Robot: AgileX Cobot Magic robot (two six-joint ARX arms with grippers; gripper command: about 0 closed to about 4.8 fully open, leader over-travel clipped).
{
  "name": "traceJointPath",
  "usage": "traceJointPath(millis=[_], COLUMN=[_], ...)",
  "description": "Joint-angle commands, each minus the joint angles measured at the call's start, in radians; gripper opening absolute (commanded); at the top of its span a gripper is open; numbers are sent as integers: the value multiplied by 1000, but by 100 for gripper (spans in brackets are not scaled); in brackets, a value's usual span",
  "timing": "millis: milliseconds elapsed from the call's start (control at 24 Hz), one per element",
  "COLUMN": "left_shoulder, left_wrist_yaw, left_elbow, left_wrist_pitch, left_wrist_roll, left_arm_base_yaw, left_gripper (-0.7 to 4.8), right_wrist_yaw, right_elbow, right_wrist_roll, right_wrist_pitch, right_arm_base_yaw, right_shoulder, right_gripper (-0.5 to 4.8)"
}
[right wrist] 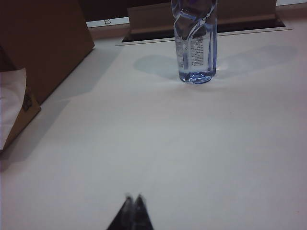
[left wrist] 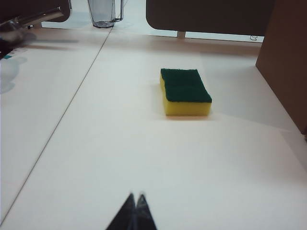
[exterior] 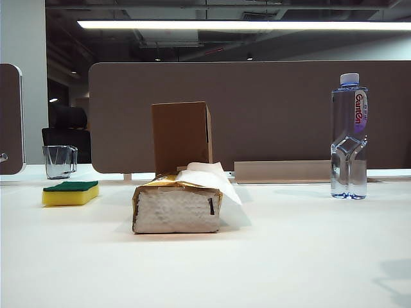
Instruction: Move the sponge from left to right to wipe the table, avoiding obstacles on the table, and finally reaching the bottle of mineral water.
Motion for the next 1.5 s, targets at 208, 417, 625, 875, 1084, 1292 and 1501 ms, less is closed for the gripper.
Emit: traceJointPath(millis=[208,417,625,875,1084,1292,1501], left_shoulder=[1,1,1,1,1,2,5], left_wrist_yaw=[3,4,85,97,130,190,209], left_elbow=[-1,-1,35,138,198,253,304], left_wrist_pitch=[-9,-9,9,35,36,35,45], left_wrist_roll=[-3,-6,-29,-62,-63,-117,-141], left_arm_base_yaw=[-1,-1,-1,-1,-1,-1,-1], left_gripper=[-5,-4,114,137,338,409,410], right_wrist_yaw=[-2,-3,-30,-29,-30,-29,-34], right_elbow=[-1,-1,5,39,106,215,322], right_wrist_roll=[-2,-1,14,79,123,204,205], right_wrist_pitch=[11,11,12,31,34,32,26], right_arm_base_yaw=[0,0,5,5,6,6,6], right_shoulder=[0,0,0,0,0,0,15], right_gripper=[-6,-5,-5,59,155,182,222])
